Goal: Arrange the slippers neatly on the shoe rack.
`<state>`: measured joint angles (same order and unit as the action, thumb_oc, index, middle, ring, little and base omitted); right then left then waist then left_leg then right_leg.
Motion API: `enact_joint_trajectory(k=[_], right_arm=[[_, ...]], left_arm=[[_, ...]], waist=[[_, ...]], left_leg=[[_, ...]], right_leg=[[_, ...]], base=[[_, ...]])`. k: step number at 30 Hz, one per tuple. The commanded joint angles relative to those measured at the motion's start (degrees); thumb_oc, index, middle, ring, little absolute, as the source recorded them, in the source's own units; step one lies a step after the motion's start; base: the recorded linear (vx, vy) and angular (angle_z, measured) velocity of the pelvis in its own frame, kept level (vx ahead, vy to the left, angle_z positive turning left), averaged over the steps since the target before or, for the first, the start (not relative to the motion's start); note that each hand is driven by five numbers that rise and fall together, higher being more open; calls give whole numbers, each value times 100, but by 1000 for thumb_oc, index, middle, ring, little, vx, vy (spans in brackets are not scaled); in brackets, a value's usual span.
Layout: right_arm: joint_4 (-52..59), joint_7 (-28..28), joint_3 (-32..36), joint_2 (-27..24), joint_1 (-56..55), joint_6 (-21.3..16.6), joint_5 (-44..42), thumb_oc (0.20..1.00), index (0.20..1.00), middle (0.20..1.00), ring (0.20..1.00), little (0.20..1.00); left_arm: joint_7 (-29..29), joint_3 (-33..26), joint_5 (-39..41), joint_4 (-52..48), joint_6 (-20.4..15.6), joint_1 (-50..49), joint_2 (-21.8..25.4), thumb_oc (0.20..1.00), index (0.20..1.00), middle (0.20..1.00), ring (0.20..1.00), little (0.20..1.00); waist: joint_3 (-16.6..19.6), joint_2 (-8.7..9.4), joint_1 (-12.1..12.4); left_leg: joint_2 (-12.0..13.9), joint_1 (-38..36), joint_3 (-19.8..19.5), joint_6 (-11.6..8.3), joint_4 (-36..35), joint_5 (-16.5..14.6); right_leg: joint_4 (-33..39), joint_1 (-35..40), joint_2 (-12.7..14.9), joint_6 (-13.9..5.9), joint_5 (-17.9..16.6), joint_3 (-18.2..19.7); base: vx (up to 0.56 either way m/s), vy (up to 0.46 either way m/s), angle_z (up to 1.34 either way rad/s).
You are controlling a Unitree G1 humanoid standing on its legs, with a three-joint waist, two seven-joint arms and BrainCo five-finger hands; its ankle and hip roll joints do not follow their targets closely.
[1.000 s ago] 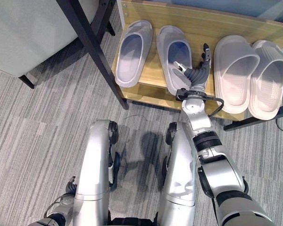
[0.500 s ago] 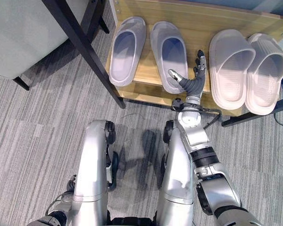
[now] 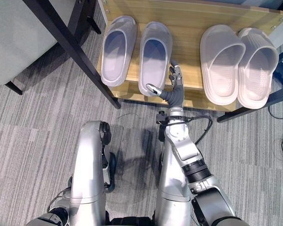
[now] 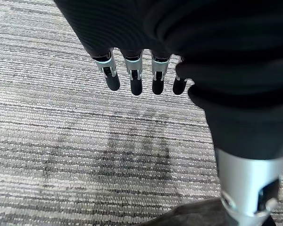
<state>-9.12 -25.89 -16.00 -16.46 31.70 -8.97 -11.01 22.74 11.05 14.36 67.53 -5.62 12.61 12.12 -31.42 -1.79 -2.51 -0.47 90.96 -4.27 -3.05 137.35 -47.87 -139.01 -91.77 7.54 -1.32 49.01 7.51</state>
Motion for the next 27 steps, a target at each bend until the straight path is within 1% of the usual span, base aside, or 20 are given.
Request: enact_joint_trajectory(k=[1,12,14,21,22,24,25,27], right_arm=[[420,27,-220,188,361,-243,-106,1000,1000,1000,1000,1000],[-112,20,-390,301,1117,-243,-393,1000,1000,1000,1000,1000],[-347,8,-429,356,1326,-231,-501,1000,1000,1000,1000,1000],[-591,-53,-408,379,1559,-222,-487,1000,1000,1000,1000,1000],[-590,-82,-401,380,1550,-211,-443,1000,1000,1000,1000,1000],[-510,-326,-255,311,1468,-155,-23,1000,1000,1000,1000,1000],[-504,-327,-254,311,1463,-151,-20,1000,1000,1000,1000,1000],[-206,-655,56,248,1211,-123,604,1000,1000,1000,1000,1000]], left_arm=[[124,353,-93,141,-8,-272,-54,1000,1000,1000,1000,1000],[104,428,-67,144,-38,-211,22,1000,1000,1000,1000,1000],[109,464,-64,164,-40,-198,38,1000,1000,1000,1000,1000],[108,474,-33,218,-62,-213,31,1000,1000,1000,1000,1000],[106,475,-26,220,-63,-216,26,1000,1000,1000,1000,1000],[128,436,-15,234,-51,-215,-9,1000,1000,1000,1000,1000],[129,437,-15,234,-51,-216,-9,1000,1000,1000,1000,1000],[160,378,-68,229,-62,-230,-70,1000,1000,1000,1000,1000]], waist=[[167,30,445],[169,-27,529],[168,-37,558],[169,-78,591],[169,-79,591],[169,-77,567],[169,-77,568],[169,-100,534]], left_leg=[[-288,-101,-224,311,532,61],[-308,-101,-228,298,537,88],[-318,-101,-237,297,544,81],[-321,-101,-226,289,552,82],[-325,-101,-227,290,554,82],[-328,-101,-230,296,554,73],[-329,-101,-231,296,554,74],[-333,-101,-214,310,566,72]], right_leg=[[-307,465,122,336,-790,665],[-336,468,121,328,-810,665],[-345,474,109,329,-817,663],[-362,498,112,323,-825,668],[-361,502,105,323,-829,673],[-349,514,101,325,-827,680],[-349,514,101,325,-828,680],[-351,507,100,318,-823,673]], base=[[0,0,0],[0,0,0],[0,0,0],[0,0,0],[0,0,0],[0,0,0],[0,0,0],[0,0,0]])
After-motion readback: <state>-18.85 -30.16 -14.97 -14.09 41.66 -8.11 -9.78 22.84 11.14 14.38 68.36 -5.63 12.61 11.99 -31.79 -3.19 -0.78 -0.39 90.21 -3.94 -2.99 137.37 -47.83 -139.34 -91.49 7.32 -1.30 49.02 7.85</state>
